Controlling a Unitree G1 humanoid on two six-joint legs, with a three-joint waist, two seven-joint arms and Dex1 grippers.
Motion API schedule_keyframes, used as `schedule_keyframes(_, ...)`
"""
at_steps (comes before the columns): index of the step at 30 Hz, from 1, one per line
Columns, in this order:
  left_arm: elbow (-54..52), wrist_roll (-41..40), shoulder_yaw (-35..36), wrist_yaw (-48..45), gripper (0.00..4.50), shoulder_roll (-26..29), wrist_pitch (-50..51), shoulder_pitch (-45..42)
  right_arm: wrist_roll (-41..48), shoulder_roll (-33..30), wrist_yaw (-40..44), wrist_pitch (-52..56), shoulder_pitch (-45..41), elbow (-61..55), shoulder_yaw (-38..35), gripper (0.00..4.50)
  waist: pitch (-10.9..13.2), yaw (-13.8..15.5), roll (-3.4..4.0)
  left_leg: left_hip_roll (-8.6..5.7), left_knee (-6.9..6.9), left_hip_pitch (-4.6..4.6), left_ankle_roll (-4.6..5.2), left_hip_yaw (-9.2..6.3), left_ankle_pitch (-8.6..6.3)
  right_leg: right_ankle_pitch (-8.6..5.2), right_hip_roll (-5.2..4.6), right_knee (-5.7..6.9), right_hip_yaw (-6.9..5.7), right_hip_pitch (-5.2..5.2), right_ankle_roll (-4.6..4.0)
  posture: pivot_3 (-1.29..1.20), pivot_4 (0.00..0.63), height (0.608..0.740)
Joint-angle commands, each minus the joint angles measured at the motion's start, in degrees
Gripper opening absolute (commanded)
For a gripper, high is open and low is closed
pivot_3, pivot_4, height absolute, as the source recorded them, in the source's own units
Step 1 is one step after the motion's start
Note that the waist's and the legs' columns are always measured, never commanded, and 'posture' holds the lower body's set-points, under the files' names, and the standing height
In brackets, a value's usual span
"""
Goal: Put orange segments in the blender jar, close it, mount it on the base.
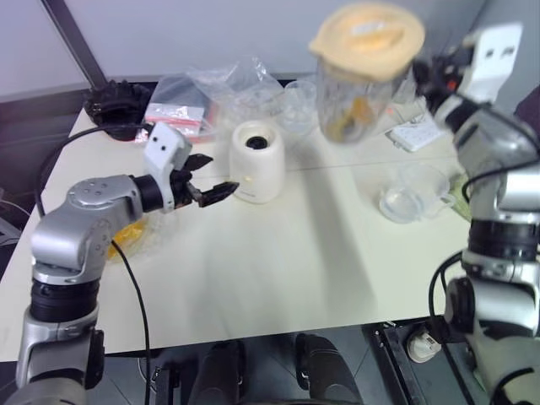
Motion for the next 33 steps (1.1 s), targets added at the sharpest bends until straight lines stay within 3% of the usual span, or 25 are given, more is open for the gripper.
schedule_keyframes(1, -0.72, -1.15, 1.77, -0.20, 4.47, 0.93, -1.69, 0.70, -1.39, 1.56, 0.84, -5.64, -7.39, 6.68, 1.42, 0.83, 0.00, -0.01, -0.01, 0.00, -0.01, 0.00, 0.00, 0.04, 0.00, 0.00, 0.00, -0.01, 0.00, 0.00, 0.00, 0.00, 0.150, 0.740)
schedule_keyframes(10, 0.76, -6.09, 7.32, -2.69, 4.47, 6.74, 0.39, 1.83, -4.15, 9.34, 2.68, -16.29, -26.69, 33.04, 4.49, 0.83, 0.16, -0.42, -0.04, 0.03, -0.10, -0.16, -0.01, 0.25, 0.01, 0.01, -0.08, -0.04, 0.06, -0.23, 0.01, 0.00, 0.150, 0.740)
schedule_keyframes(16, 0.54, -6.39, 7.75, -1.59, 4.47, 7.90, 0.21, 2.65, -3.78, 12.63, 3.99, -18.38, -32.09, 40.86, 4.04, 0.83, 0.16, -0.16, -0.04, 0.06, -0.19, -0.24, -0.03, 0.23, 0.00, 0.01, -0.09, -0.04, 0.03, -0.26, 0.01, 0.00, 0.150, 0.740)
schedule_keyframes(22, -0.07, -7.26, 8.17, 0.42, 4.47, 7.79, 0.63, 2.98, -3.88, 13.96, 4.47, -18.00, -31.14, 41.58, 3.99, 0.83, 0.16, 0.01, -0.05, 0.04, -0.13, -0.37, -0.05, 0.22, 0.01, 0.04, -0.18, -0.07, 0.01, -0.26, 0.03, 0.00, 0.150, 0.740)
schedule_keyframes(33, 0.11, -6.86, 5.94, 2.62, 4.47, 7.14, 0.11, 3.04, -0.90, 17.15, 2.60, -8.09, -23.61, 28.99, 2.76, 0.83, 0.16, -0.32, -0.05, 0.04, -0.13, -0.36, -0.14, 0.17, 0.06, 0.06, -0.12, 0.02, -0.01, -0.33, 0.06, 0.00, 0.150, 0.740)
